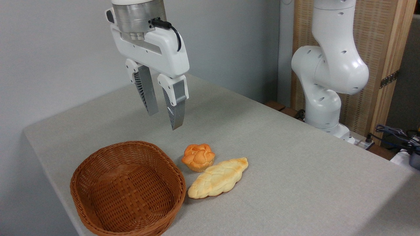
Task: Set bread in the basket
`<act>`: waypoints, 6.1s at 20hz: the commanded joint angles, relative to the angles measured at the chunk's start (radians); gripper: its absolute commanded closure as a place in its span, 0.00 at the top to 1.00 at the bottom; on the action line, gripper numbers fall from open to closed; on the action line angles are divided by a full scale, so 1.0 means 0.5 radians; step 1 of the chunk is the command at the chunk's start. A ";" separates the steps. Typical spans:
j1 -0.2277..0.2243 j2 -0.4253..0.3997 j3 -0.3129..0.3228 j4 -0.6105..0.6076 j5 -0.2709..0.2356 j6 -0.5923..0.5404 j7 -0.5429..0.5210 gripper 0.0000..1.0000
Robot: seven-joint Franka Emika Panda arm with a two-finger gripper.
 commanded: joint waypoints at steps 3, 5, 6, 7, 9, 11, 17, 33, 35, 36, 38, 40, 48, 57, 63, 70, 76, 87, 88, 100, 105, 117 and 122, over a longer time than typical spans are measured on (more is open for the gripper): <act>0.019 -0.002 -0.017 0.033 0.037 -0.058 0.009 1.00; 0.019 -0.002 -0.017 0.030 0.037 -0.058 0.009 1.00; 0.019 -0.002 -0.017 0.030 0.037 -0.058 0.009 1.00; 0.019 -0.002 -0.017 0.030 0.037 -0.058 0.009 1.00; 0.019 -0.002 -0.017 0.026 0.040 -0.061 0.009 1.00; 0.019 -0.011 -0.014 0.002 0.040 -0.086 0.009 1.00; 0.016 -0.222 0.050 -0.289 0.120 -0.110 0.208 1.00; -0.008 -0.471 0.194 -1.281 0.133 0.500 0.588 1.00; -0.005 -0.465 0.194 -1.305 0.132 0.500 0.638 1.00; -0.005 -0.465 0.194 -1.323 0.136 0.503 0.665 1.00; -0.002 -0.443 0.197 -1.330 0.142 0.512 0.681 1.00; -0.002 -0.388 0.197 -1.330 0.142 0.543 0.681 1.00; 0.001 -0.315 0.200 -1.357 0.148 0.828 0.681 0.92; 0.004 -0.318 0.237 -1.342 0.145 0.881 0.733 0.29; 0.004 -0.336 0.240 -1.241 0.145 0.759 0.733 0.29; -0.005 -0.299 0.237 -0.692 0.126 0.114 0.773 0.32; -0.005 -0.085 0.237 -0.290 -0.153 0.080 0.681 0.35; -0.101 0.394 0.115 0.122 -0.273 0.389 -0.091 1.00; -0.101 0.400 0.112 0.122 -0.269 0.402 -0.123 1.00; -0.097 0.391 0.121 0.122 -0.266 0.399 -0.114 1.00; -0.085 0.376 0.154 0.131 -0.260 0.381 -0.114 1.00; 0.215 0.039 -0.183 0.076 0.037 0.114 -0.117 1.00; 0.222 -0.063 -0.183 -0.053 0.037 0.080 -0.105 1.00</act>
